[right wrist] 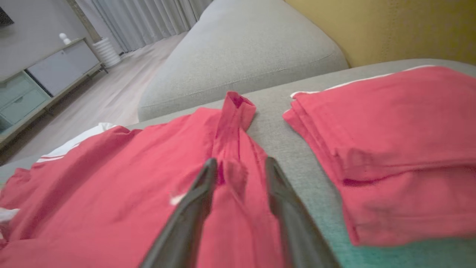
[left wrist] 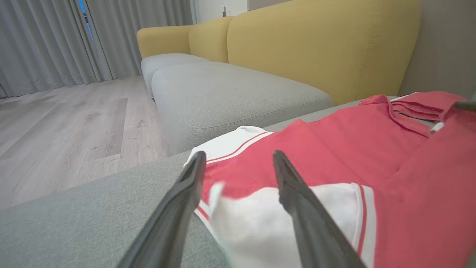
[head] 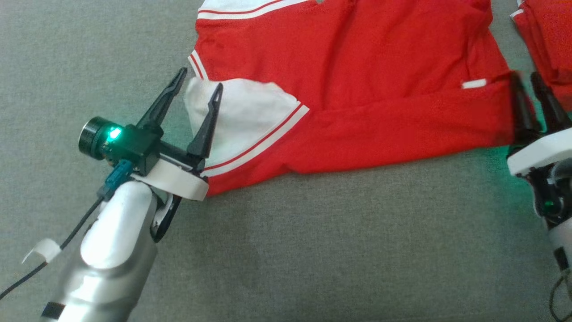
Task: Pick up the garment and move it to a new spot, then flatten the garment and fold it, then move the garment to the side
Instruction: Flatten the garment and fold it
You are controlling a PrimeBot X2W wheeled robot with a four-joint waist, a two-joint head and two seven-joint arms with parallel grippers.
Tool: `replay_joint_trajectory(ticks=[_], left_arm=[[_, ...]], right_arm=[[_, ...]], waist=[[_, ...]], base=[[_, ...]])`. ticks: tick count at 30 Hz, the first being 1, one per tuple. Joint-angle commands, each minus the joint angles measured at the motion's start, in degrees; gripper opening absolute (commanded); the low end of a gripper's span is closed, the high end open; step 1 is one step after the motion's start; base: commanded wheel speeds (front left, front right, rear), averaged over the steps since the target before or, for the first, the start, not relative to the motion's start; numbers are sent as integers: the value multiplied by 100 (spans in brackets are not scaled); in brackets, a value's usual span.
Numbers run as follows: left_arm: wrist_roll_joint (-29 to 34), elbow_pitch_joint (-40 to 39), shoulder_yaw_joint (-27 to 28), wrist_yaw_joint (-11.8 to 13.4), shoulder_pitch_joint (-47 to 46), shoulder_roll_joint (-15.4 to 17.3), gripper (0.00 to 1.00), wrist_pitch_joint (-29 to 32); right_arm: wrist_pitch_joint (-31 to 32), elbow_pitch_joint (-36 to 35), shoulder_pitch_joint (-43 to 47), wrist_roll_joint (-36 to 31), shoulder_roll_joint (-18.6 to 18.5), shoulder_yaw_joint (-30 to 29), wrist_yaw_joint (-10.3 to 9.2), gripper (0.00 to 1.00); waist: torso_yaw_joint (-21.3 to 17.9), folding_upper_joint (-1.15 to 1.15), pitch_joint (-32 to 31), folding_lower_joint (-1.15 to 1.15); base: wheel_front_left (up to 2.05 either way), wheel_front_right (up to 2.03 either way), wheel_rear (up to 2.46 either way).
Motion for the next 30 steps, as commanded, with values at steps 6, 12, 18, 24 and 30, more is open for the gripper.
replay_joint_trajectory(ticks=[6, 12, 18, 24, 30], left_arm=[[-93, -299, 508, 244, 431, -36, 100, -50], [-474, -169, 636, 670, 1464, -361, 100, 114], [-557, 120, 693, 1100, 1685, -498, 100, 553], [-659, 176, 574, 1185, 1881, -591, 100, 1053], [-705, -253, 503, 1132, 2102, -519, 0, 1111]], right_arm=[[-637, -2, -20, -7, -72, 277, -5, 100], [-839, -129, 271, 87, 42, 289, -5, 100], [-870, -210, 457, 103, 102, 337, -5, 100], [-877, -55, 542, 98, 165, 297, -5, 100], [-804, 382, 619, 89, 311, 198, -5, 100]], waist=[[-48, 0, -107, -1], [-131, 0, -216, -1], [-218, 0, -270, -1], [-270, 0, -326, -1], [-221, 0, -387, -1]], base=[[0, 0, 0], [0, 0, 0], [0, 0, 0], [0, 0, 0], [0, 0, 0]])
